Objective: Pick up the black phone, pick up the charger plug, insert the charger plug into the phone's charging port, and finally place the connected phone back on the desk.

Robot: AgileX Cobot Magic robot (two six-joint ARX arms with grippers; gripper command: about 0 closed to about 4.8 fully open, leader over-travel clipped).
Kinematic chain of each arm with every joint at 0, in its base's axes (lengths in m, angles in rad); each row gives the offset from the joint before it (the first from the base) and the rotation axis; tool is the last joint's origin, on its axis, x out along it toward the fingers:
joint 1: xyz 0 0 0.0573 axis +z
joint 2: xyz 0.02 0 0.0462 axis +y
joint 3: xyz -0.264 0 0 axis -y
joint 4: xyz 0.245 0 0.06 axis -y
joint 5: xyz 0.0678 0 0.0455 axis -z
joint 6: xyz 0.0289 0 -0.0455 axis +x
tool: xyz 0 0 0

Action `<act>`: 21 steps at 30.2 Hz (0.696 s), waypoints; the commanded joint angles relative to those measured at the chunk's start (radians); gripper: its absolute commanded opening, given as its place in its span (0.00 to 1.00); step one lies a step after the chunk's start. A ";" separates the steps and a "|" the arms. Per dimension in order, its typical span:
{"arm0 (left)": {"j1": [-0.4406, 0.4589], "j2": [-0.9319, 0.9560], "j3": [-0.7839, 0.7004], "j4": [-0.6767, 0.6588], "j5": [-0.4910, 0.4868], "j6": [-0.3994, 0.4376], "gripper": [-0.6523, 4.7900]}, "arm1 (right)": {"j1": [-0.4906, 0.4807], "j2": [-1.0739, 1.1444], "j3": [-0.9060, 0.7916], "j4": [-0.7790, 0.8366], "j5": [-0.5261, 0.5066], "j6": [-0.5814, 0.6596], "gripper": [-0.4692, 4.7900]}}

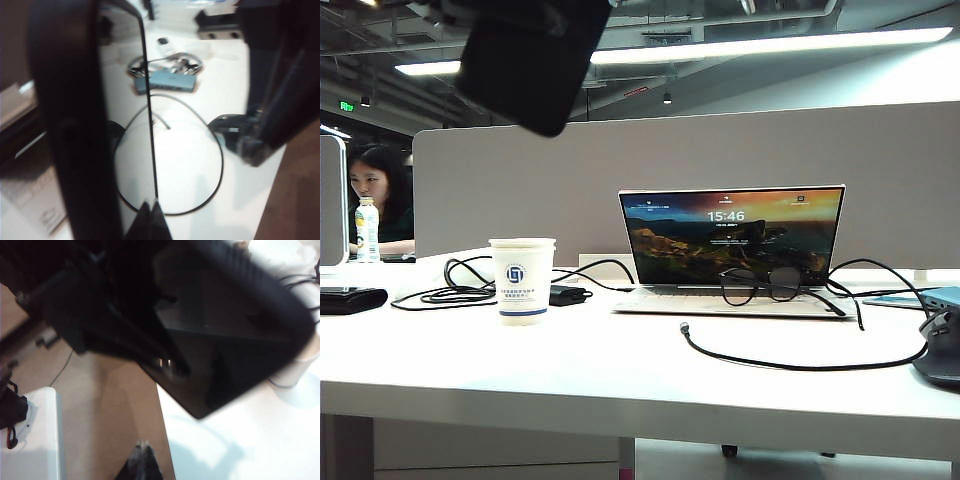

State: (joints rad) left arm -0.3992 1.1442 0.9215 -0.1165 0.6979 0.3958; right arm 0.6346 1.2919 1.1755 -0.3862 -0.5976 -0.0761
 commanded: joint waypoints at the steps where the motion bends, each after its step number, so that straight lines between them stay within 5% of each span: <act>1: -0.031 -0.011 0.005 0.058 -0.007 0.019 0.11 | 0.001 -0.032 0.003 0.010 0.002 -0.006 0.08; 7: -0.061 -0.011 0.005 0.061 -0.049 0.022 0.11 | 0.000 -0.096 0.004 -0.054 0.218 0.000 0.08; 13: -0.063 -0.020 0.005 0.072 -0.210 0.011 0.11 | -0.003 -0.067 0.003 -0.114 0.437 0.032 0.08; 15: -0.063 -0.027 0.005 0.072 -0.278 -0.001 0.11 | -0.005 -0.030 0.003 -0.111 0.441 0.031 0.27; 17: -0.063 -0.034 0.005 0.074 -0.373 -0.016 0.11 | -0.005 0.018 0.003 -0.099 0.443 0.030 0.66; 19: -0.062 -0.043 0.005 0.075 -0.454 -0.040 0.11 | -0.005 0.069 0.003 -0.078 0.445 0.031 0.67; 21: -0.061 -0.049 0.005 0.081 -0.512 -0.076 0.11 | -0.005 0.133 0.003 -0.048 0.469 0.032 0.58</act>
State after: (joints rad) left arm -0.4622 1.1072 0.9215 -0.0868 0.2459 0.3630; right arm 0.6281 1.3933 1.1767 -0.4732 -0.1524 -0.0437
